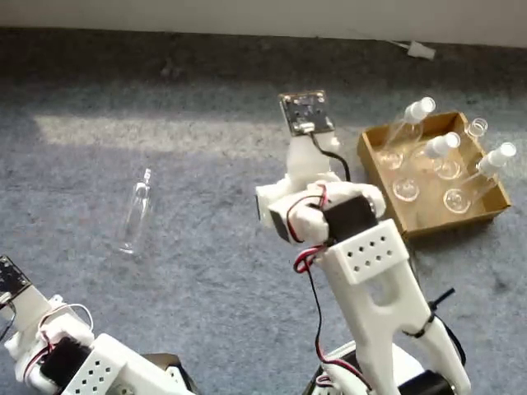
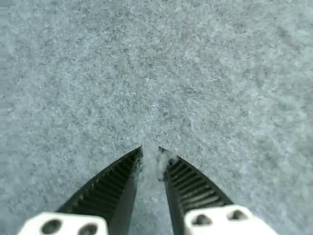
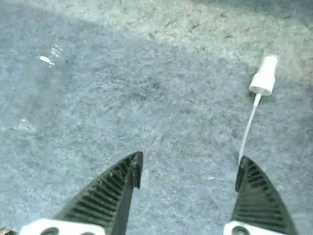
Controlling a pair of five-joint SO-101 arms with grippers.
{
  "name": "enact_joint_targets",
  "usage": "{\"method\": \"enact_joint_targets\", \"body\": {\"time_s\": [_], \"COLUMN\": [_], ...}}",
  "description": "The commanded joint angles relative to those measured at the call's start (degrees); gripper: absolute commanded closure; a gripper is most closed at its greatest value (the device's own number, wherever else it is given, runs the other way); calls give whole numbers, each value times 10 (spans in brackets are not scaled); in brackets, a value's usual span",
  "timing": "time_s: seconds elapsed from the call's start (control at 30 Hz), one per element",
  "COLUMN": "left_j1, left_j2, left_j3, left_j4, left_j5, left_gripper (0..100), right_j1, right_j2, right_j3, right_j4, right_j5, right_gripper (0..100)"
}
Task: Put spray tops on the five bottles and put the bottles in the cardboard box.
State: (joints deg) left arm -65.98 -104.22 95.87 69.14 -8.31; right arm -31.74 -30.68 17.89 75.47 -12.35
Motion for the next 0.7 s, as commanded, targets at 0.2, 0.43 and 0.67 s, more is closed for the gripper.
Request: {"method": "enact_joint_targets", "body": {"time_s": [0.2, 0.43, 0.67], "left_j1": [-98, -113, -113], "left_j2": [-7, -4, -4], "left_j3": [12, 12, 12], "left_j4": [3, 47, 60], "left_j5": [-6, -7, -7], "left_gripper": [992, 992, 992], "right_j1": [-82, -133, -139], "right_j2": [194, 344, 469], "right_j3": [-267, -392, -522], "right_j4": [76, 75, 75], "right_j5": [-47, -67, -108], "right_gripper": [731, 731, 731]}}
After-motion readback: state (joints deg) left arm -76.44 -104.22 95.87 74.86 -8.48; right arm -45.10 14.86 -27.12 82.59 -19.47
